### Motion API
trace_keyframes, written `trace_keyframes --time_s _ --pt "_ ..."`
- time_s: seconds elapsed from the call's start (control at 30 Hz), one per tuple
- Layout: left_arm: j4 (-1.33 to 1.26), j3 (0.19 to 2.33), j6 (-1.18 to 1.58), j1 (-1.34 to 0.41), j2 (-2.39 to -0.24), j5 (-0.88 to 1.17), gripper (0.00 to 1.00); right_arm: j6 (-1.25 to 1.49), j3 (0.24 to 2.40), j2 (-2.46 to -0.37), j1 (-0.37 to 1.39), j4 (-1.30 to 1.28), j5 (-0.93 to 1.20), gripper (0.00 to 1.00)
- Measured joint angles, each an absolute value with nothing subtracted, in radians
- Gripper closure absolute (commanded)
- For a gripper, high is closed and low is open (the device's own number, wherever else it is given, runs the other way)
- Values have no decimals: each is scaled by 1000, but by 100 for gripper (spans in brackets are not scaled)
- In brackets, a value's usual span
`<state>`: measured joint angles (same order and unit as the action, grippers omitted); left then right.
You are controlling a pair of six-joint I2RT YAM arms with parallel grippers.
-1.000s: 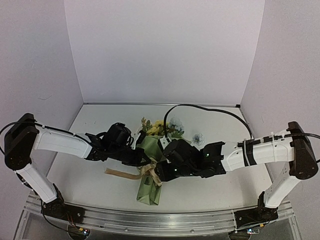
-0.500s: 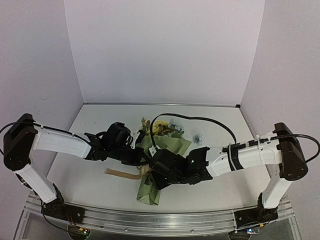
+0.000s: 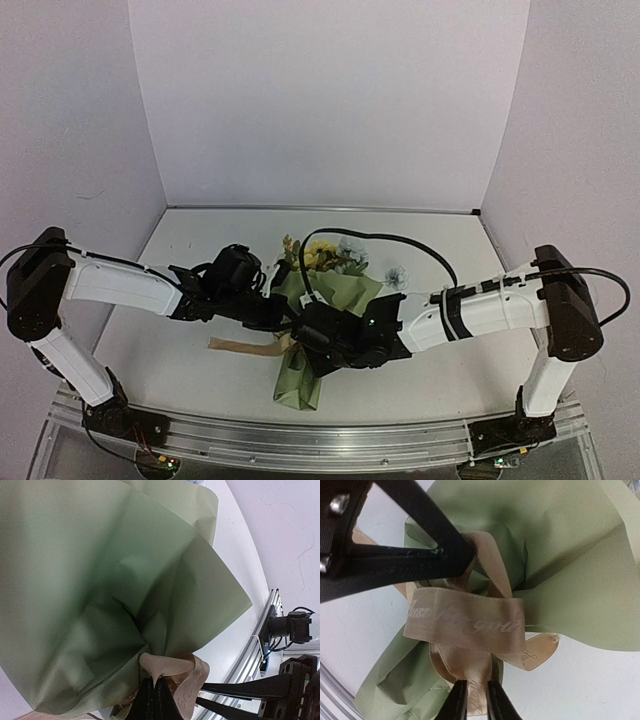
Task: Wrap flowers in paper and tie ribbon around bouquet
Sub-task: Tie the half-tied ribbon around the folded bouquet.
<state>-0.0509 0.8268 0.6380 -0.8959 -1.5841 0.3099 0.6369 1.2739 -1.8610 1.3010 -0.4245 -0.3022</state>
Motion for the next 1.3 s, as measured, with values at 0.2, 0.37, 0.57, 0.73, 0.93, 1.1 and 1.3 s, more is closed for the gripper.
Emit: trace_keyframes --time_s 0.2,0.37,0.57,0.73,0.93,1.1,1.3 --pt "-47 819 638 -896 -1568 304 100 653 1274 -1861 1301 -439 -328 100" --pt "-41 798 651 -896 -1534 280 100 664 1272 -1855 1301 -453 -344 100" --pt "-42 773 660 -896 -1489 248 100 694 1245 -1819 1294 -477 -356 100" --pt "-36 757 669 -896 -1474 226 100 717 1225 -1805 1281 -488 -355 100" --pt "-8 728 693 -896 -1458 188 100 745 1191 -1793 1261 -493 -355 100" --pt "28 706 715 -896 -1428 160 100 774 1174 -1774 1251 -496 -357 100" --pt "54 699 734 -896 -1411 139 100 802 1158 -1763 1240 -496 -359 100"
